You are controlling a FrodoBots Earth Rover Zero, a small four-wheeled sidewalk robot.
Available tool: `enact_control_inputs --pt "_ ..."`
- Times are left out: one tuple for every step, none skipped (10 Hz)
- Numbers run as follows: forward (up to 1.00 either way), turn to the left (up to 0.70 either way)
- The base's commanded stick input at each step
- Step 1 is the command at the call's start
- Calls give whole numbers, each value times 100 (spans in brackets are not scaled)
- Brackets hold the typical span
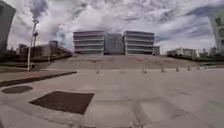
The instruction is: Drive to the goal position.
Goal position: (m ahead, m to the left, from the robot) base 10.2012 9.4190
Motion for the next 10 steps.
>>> enact_control_inputs --pt "100 0" --pt "100 0" --pt "100 0" --pt "100 0" --pt "100 0" --pt "100 0" --pt "100 0" --pt "100 0" --pt "100 0" --pt "100 0"
